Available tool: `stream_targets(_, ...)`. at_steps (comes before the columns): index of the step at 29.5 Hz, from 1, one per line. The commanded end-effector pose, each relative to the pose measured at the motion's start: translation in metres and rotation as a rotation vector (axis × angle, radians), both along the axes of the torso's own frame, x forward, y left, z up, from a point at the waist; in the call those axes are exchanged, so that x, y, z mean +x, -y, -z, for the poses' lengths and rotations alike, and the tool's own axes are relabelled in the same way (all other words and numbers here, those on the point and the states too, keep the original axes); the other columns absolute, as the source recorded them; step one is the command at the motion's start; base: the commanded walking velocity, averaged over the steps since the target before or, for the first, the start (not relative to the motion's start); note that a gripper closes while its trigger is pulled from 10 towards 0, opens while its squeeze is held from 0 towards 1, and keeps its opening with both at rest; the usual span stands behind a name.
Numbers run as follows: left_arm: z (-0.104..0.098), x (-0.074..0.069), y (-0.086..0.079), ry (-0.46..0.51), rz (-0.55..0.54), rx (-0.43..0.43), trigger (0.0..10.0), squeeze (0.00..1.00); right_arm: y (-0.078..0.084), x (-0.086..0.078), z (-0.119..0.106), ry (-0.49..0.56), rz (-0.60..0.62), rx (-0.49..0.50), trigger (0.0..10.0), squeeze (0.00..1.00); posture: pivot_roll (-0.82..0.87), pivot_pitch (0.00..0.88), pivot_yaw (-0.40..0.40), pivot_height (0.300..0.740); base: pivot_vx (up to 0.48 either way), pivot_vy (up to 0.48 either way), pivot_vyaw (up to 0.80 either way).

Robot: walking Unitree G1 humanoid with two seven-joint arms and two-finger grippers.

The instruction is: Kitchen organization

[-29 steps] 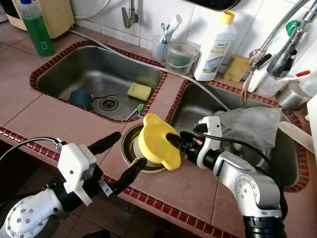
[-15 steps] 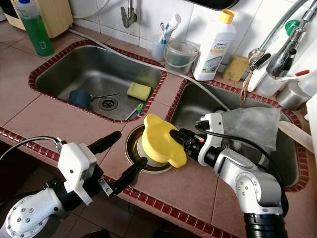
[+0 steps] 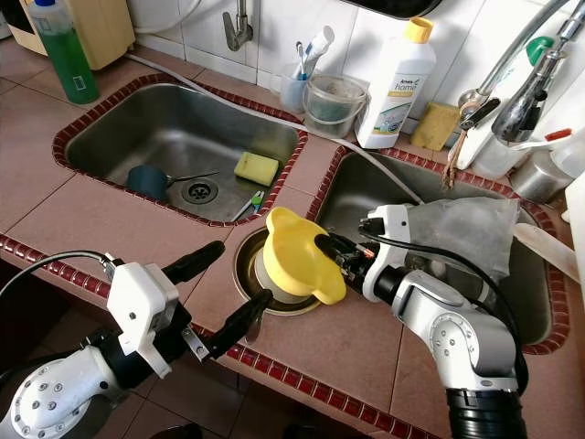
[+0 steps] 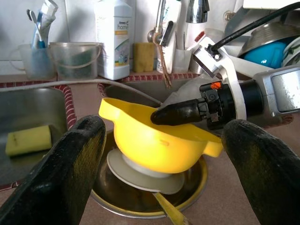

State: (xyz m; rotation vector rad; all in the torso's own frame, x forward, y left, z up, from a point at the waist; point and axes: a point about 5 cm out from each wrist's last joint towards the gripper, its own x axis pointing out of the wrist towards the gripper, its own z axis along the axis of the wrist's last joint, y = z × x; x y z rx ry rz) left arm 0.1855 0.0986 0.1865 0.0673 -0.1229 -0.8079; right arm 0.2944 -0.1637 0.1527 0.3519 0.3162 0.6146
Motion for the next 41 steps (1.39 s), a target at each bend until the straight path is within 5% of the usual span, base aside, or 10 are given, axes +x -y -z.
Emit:
stream_targets(1, -0.002, -0.003, 0.004, 0.008, 0.017, -0.007, 10.0, 0.0, 0.004, 0.001, -0.002, -0.006, 0.006, 0.024, 0.0, 0.0, 0.04, 0.154, -0.128, 0.74, 0.0, 0.0, 0.0)
stream_targets(19, -0.003, 0.005, 0.002, 0.018, 0.019, -0.007, 10.0, 0.0, -0.002, 0.003, -0.031, 0.134, -0.025, 0.187, 0.0, 0.0, 0.04, 0.128, -0.117, 0.74, 0.0, 0.0, 0.0)
stream_targets(21, -0.006, 0.013, -0.001, 0.029, 0.005, -0.019, 10.0, 0.0, -0.003, 0.005, -0.04, 0.199, -0.011, 0.198, 2.0, 0.0, 0.03, 0.118, -0.109, 0.74, 0.0, 0.0, 0.0)
stream_targets(23, -0.007, 0.02, -0.004, 0.04, -0.01, -0.026, 10.0, 0.0, -0.003, 0.007, -0.047, 0.253, 0.012, 0.204, 2.9, 0.0, 0.03, 0.111, -0.104, 0.74, 0.0, 0.0, 0.0)
stream_targets(25, -0.01, 0.028, -0.007, 0.048, -0.034, -0.036, 10.0, 0.0, -0.003, 0.009, -0.051, 0.308, 0.03, 0.18, 5.5, 0.0, 0.03, 0.104, -0.099, 0.74, 0.0, 0.0, 0.0)
stream_targets(26, -0.01, 0.03, -0.008, 0.049, -0.038, -0.037, 10.0, 0.0, -0.004, 0.009, -0.052, 0.317, 0.031, 0.177, 5.5, 0.0, 0.03, 0.104, -0.099, 0.74, 0.0, 0.0, 0.0)
stream_targets(27, -0.011, 0.036, -0.011, 0.061, -0.056, -0.028, 10.0, 0.0, -0.005, 0.01, -0.054, 0.37, 0.046, 0.141, 10.0, 0.0, 0.02, 0.097, -0.091, 0.74, 0.0, 0.0, 0.0)
stream_targets(41, -0.015, 0.085, -0.033, 0.073, -0.23, -0.1, 10.0, 0.0, -0.015, 0.015, -0.063, 0.624, 0.219, 0.01, 10.0, 0.0, -0.01, 0.058, -0.053, 0.74, 0.0, 0.0, 0.0)
